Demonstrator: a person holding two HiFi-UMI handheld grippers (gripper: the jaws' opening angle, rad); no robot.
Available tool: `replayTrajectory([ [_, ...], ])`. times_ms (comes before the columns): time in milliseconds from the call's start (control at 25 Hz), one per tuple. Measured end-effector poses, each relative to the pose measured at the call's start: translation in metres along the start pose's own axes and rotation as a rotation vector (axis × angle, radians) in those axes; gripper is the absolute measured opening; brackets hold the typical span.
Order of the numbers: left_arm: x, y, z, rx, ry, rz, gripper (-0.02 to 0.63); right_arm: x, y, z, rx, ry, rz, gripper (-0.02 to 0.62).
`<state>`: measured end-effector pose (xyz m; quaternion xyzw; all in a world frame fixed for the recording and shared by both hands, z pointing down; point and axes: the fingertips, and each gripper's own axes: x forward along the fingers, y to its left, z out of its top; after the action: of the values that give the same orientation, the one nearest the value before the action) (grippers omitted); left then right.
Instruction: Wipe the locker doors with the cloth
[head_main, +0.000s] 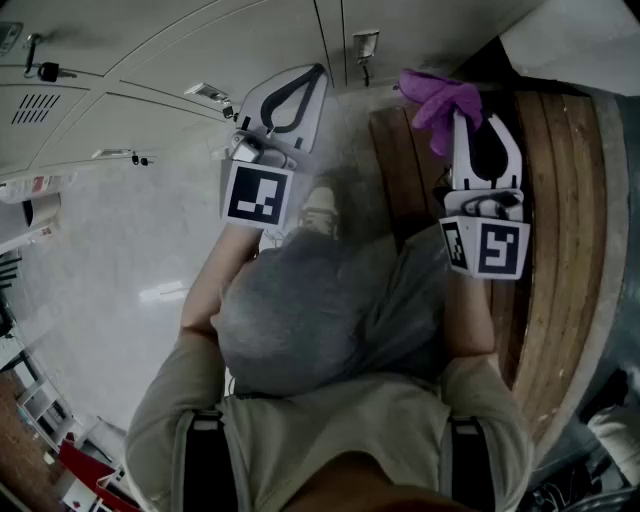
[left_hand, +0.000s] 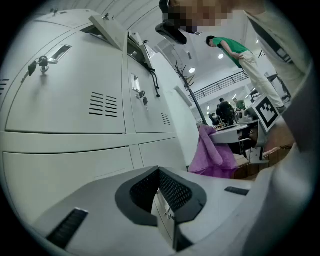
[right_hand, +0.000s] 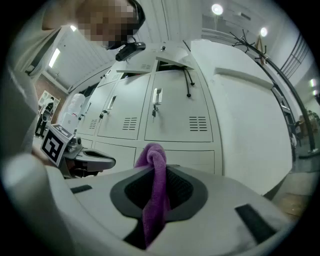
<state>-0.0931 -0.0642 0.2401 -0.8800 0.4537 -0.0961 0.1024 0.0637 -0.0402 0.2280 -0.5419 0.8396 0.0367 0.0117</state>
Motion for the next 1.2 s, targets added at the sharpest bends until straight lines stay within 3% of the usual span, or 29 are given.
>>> replayTrajectory([
  [720, -0.002, -0.004, -0.004, -0.006, 0.011, -0.022, 0.003, -0.001, 0.008, -0.003, 0.008, -0.003, 0.008, 0.051],
  [1040, 0.005, 0.001, -0.002, -0.013, 0.021, -0.004, 0.003, 0.021, 0.015, 0.012, -0.045, 0.007, 0.075, 0.051],
  [1200, 0.014, 0.012, 0.011, -0.022, -0.014, 0.027, 0.003, 0.041, 0.017, 0.028, -0.102, 0.003, 0.122, 0.051],
])
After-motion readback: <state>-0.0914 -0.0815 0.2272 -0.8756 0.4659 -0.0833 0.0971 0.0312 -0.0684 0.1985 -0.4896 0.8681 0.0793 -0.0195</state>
